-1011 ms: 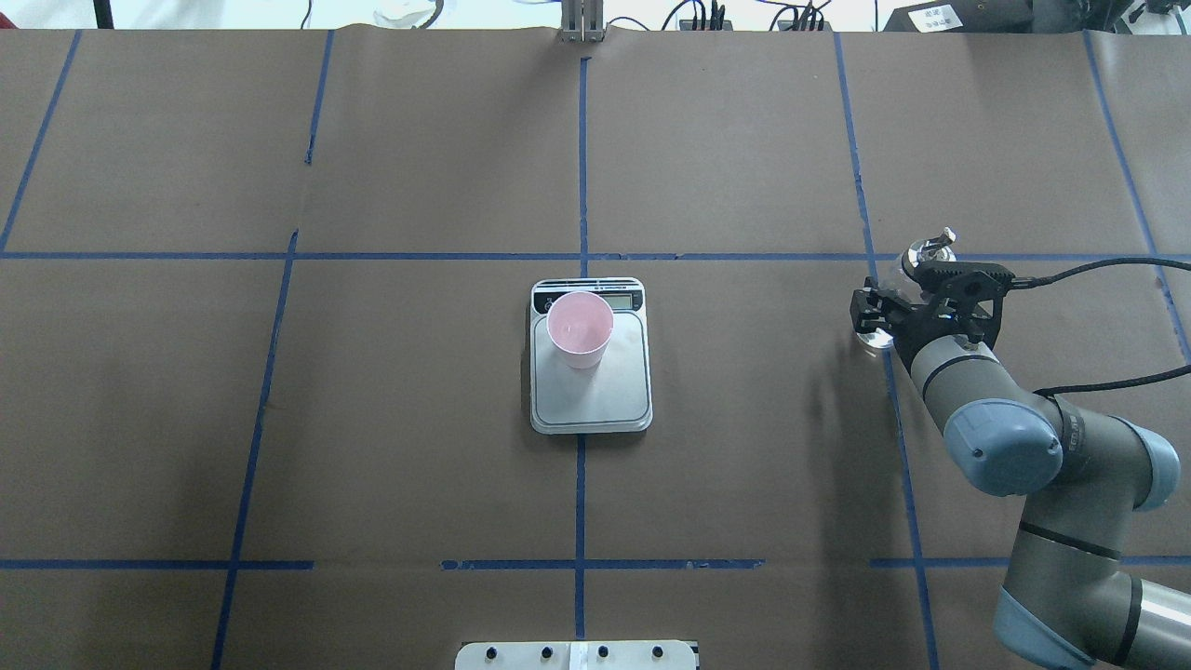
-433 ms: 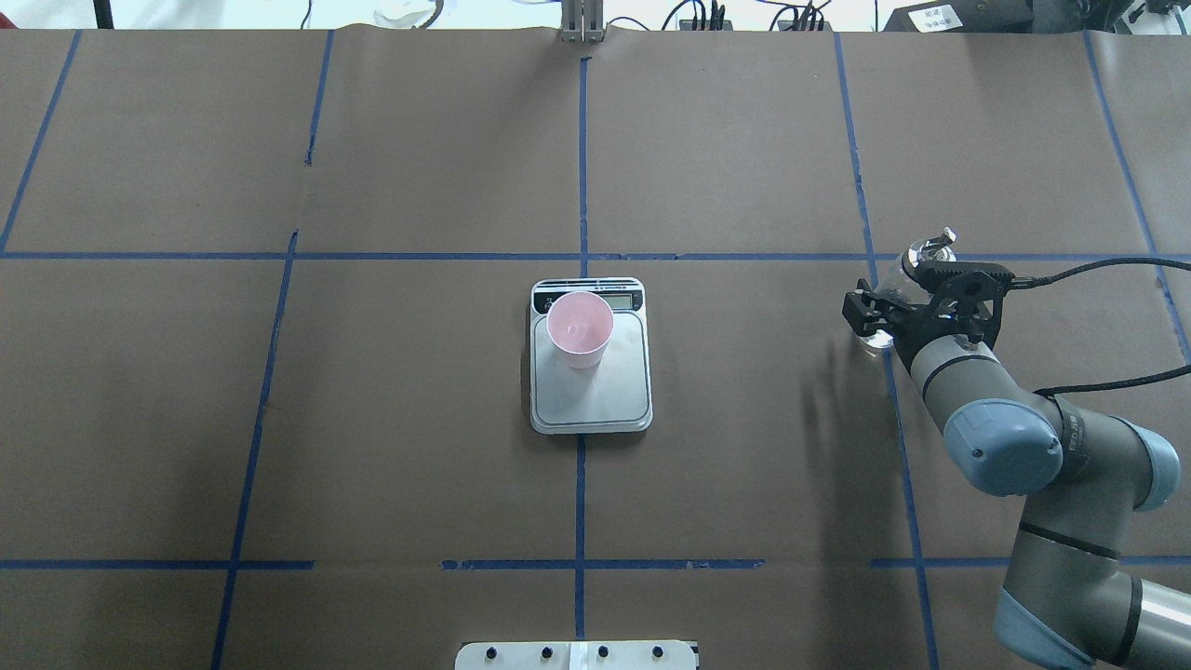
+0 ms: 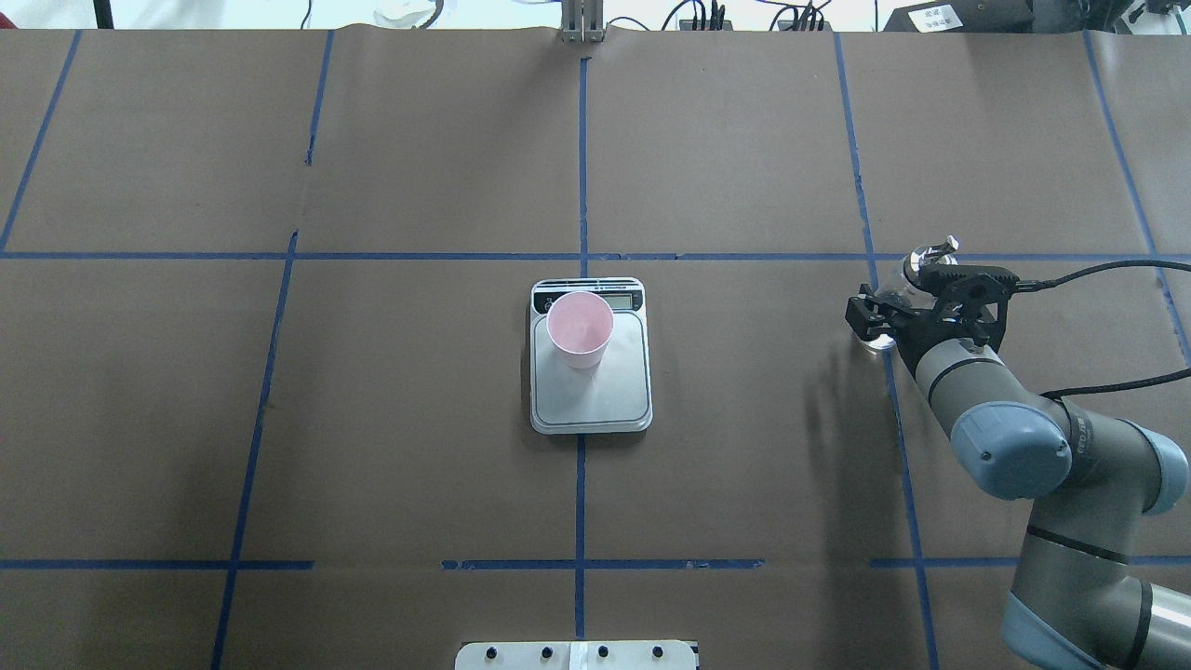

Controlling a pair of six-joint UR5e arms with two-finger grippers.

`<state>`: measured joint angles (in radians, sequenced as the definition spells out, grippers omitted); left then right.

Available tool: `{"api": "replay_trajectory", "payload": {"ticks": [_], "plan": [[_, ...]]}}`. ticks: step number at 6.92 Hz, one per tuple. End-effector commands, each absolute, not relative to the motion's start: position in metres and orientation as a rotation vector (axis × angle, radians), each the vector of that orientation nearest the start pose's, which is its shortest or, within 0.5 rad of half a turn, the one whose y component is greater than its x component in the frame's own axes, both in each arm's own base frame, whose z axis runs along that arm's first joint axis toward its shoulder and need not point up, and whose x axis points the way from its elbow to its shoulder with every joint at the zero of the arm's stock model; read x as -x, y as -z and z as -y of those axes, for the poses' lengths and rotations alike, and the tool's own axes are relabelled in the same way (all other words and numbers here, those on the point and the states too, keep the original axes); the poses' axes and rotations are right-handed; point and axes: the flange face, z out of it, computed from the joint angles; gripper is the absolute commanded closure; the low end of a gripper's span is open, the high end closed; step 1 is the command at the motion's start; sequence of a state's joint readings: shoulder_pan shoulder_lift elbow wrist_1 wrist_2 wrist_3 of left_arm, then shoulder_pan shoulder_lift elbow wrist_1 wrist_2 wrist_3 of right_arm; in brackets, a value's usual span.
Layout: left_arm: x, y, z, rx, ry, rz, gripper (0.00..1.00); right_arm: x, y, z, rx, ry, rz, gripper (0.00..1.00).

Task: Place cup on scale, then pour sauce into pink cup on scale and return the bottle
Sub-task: 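Open the right gripper and lift it away from the bottle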

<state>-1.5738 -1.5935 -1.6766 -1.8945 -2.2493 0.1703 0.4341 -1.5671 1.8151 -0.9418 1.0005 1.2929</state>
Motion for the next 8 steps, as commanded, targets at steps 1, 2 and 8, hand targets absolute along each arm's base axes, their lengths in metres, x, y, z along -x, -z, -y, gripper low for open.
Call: {"api": "replay_trajectory", "payload": {"ticks": [1, 2, 8], "plan": [[0.072, -0.564, 0.521, -0.491, -0.311, -0.628, 0.0, 0.38, -0.473, 0.366, -0.777, -0.363, 0.623, 0.0], [0.072, -0.564, 0.521, -0.491, -0.311, -0.628, 0.0, 0.379, -0.473, 0.356, -0.767, -0.361, 0.633, 0.0], [0.072, -0.567, 0.52, -0.488, -0.313, -0.628, 0.0, 0.342, -0.413, 0.272, -0.64, -0.24, 0.532, 0.0]]}}
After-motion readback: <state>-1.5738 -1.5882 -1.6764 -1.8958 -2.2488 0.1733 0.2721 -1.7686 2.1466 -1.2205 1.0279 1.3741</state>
